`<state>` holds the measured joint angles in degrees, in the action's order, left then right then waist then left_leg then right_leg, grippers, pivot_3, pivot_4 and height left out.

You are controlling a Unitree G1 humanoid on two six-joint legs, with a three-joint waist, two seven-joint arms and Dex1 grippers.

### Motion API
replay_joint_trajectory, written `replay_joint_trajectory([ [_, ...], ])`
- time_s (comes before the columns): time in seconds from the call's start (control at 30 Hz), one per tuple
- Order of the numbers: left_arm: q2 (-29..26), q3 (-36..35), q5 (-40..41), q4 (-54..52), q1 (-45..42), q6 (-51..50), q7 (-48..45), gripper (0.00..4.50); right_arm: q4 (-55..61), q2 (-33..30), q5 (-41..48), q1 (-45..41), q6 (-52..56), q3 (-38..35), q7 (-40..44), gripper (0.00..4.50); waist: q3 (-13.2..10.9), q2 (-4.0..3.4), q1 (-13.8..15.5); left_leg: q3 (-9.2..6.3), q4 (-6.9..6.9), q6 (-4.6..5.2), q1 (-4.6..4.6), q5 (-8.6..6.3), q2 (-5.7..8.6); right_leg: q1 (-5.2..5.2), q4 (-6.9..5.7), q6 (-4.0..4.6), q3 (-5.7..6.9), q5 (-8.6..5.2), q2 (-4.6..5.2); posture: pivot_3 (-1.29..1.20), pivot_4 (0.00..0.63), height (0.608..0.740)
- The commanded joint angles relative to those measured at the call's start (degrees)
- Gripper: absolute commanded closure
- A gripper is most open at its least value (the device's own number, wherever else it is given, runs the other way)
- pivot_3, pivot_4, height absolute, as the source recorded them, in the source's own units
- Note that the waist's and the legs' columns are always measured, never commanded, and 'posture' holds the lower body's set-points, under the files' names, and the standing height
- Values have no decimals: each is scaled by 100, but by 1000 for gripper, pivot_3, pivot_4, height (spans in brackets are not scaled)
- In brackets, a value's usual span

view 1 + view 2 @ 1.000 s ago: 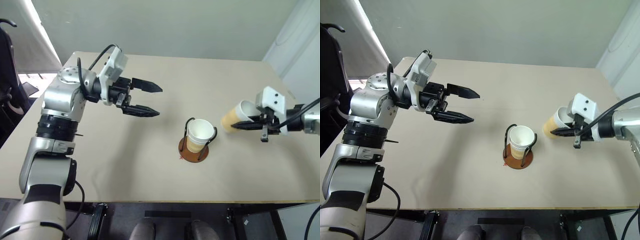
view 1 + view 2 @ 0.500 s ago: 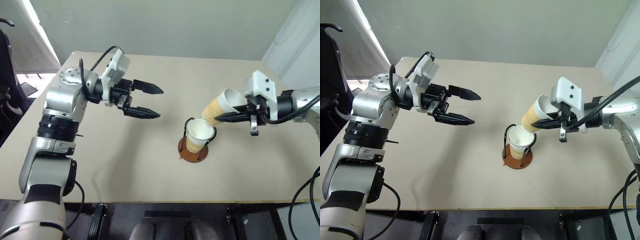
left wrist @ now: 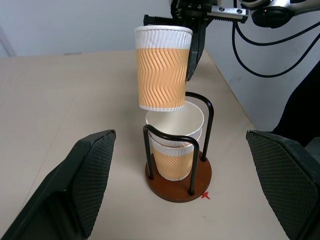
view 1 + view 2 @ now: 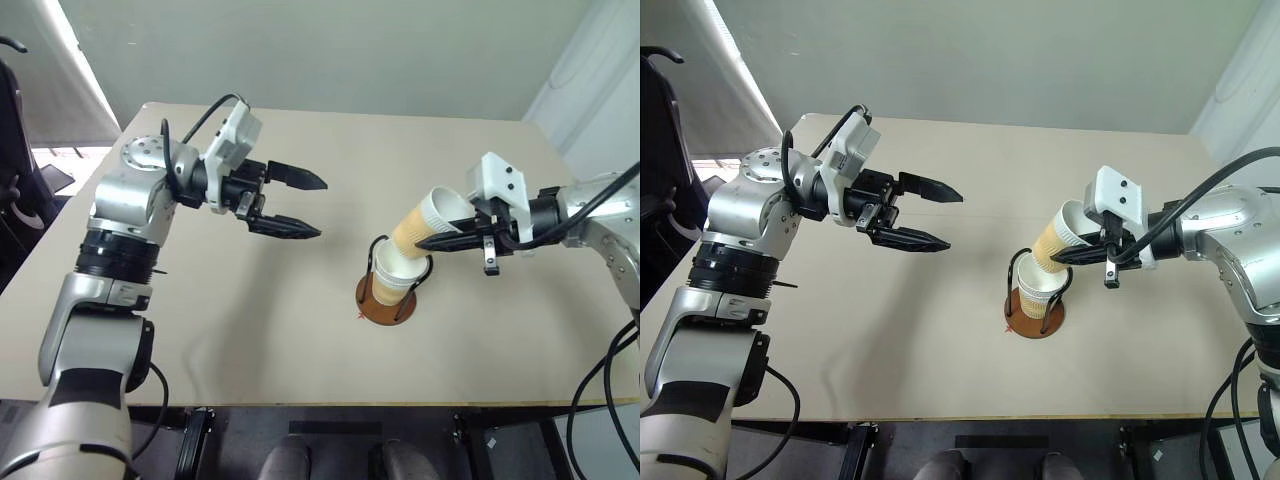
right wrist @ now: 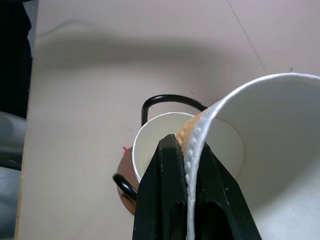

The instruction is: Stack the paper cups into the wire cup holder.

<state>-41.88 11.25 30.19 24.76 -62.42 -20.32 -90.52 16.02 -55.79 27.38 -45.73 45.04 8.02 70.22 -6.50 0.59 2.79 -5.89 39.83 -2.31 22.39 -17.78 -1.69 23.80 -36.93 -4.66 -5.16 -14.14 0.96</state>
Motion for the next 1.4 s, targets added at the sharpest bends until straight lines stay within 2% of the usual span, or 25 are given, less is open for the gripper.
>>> replay_joint_trajectory([
  [0.03,-92,-97,89,-143,-106,52,-198,0,77,-40,0,-19,-79,-54,78,4469,0,0,0,0,-1,0,0,0,0,0,0,0,0,0,0,0,150,740],
  [0.63,-65,-137,64,-117,-99,74,-198,0,422,56,244,167,155,-34,138,4469,0,0,-2,0,-8,0,0,0,0,1,4,0,-1,0,1,0,150,740],
  [0.73,-65,-151,58,-113,-94,76,-198,0,414,61,227,202,149,-11,155,3860,0,0,-3,0,-11,-1,0,1,0,2,4,1,-2,0,1,0,150,740],
  [1.07,-40,-216,19,-97,-71,84,-198,0,391,304,256,133,162,-95,-48,280,0,0,-5,0,-15,-1,0,1,0,4,5,1,-2,-1,1,0,150,740],
  [1.1,-39,-226,12,-97,-67,82,-198,0,370,345,332,85,249,-173,-94,26,0,0,-6,0,-15,-1,0,1,0,4,5,1,-2,-1,1,0,150,740],
  [1.4,-44,-281,-7,-77,-49,75,-198,0,371,467,1117,-227,947,-630,-278,26,0,0,-6,1,-22,-1,0,1,1,5,11,1,0,-1,1,0,150,740],
])
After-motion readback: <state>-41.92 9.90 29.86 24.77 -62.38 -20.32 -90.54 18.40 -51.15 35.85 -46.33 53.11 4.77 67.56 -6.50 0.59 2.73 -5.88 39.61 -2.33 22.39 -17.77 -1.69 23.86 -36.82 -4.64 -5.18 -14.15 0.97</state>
